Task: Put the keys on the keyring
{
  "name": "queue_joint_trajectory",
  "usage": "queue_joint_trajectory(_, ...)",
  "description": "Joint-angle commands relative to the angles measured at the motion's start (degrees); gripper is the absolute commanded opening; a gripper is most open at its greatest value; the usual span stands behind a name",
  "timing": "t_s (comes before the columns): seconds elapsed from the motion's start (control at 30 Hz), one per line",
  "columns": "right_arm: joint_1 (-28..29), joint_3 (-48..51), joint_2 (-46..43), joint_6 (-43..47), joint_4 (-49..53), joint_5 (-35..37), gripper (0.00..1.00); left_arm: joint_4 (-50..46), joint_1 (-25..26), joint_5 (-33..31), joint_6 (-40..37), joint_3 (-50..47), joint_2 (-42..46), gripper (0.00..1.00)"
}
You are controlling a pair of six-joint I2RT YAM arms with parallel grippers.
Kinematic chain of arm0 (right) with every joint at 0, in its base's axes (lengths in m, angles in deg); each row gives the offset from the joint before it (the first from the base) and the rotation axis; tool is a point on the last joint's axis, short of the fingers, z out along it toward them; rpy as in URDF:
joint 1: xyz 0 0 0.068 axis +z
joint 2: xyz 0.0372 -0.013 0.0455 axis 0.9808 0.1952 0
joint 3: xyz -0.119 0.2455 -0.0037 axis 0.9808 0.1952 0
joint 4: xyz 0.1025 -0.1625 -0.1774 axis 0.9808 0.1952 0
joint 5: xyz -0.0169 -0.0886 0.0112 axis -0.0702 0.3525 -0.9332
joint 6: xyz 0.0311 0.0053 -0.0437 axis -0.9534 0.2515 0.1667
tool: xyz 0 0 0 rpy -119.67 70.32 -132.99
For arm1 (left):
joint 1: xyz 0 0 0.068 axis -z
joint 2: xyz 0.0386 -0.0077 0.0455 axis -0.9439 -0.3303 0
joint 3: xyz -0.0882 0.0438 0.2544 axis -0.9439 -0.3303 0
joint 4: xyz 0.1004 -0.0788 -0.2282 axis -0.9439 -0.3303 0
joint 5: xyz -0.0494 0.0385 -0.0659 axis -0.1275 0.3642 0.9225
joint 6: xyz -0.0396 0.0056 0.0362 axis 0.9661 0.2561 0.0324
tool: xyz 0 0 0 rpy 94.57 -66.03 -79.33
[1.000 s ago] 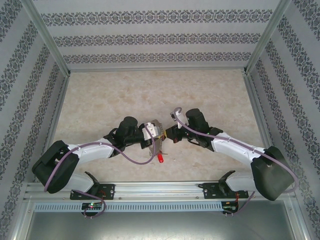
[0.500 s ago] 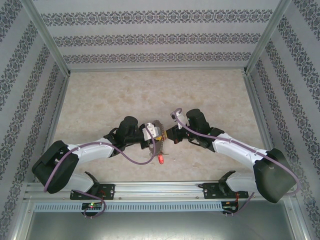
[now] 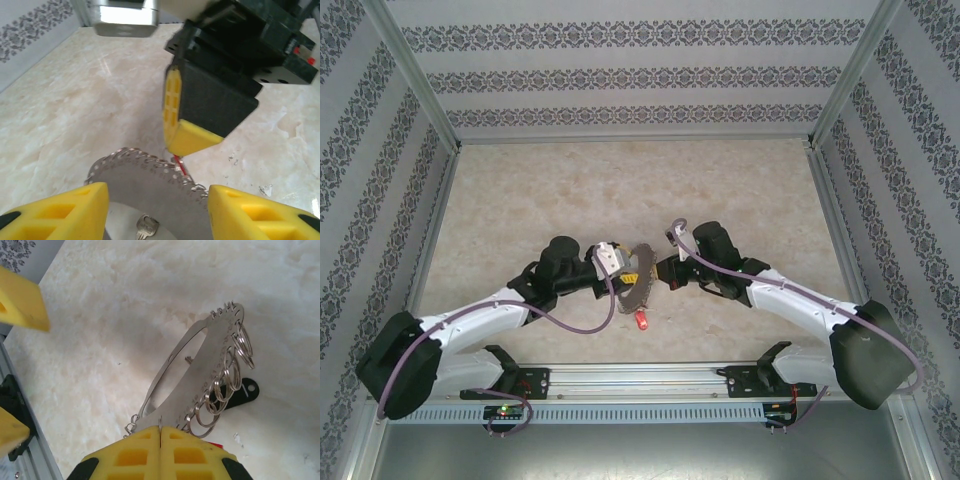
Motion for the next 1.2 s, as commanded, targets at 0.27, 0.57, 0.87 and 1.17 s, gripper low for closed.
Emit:
queue_joint_trajectory(0.27, 7.8, 5.9, 0.8, -5.4, 2.2, -1.5, 0.0, -4.9, -0.5, -15.3, 12.1, -1.7, 5.3, 0.63)
queue_joint_trajectory(0.57, 9.4, -3.0, 2.9, -1.5, 2.8, 3.4, 0.0, -7.8, -1.1, -22.4, 18.4, -0.1, 5.8, 0.61)
queue_joint_trajectory(0.87, 10.7, -14.4, 15.7, 1.6, 3.0, -2.1, 0.0, -17.3, -7.9, -32.6, 32.5, 2.2, 8.1, 0.68)
queue_joint_trajectory(1.17, 11.4, -12.5, 18.7, 0.8, 2.4, -2.8, 0.0, -25.4, -18.1, -23.4, 43.6, 4.4, 2.7, 0.73)
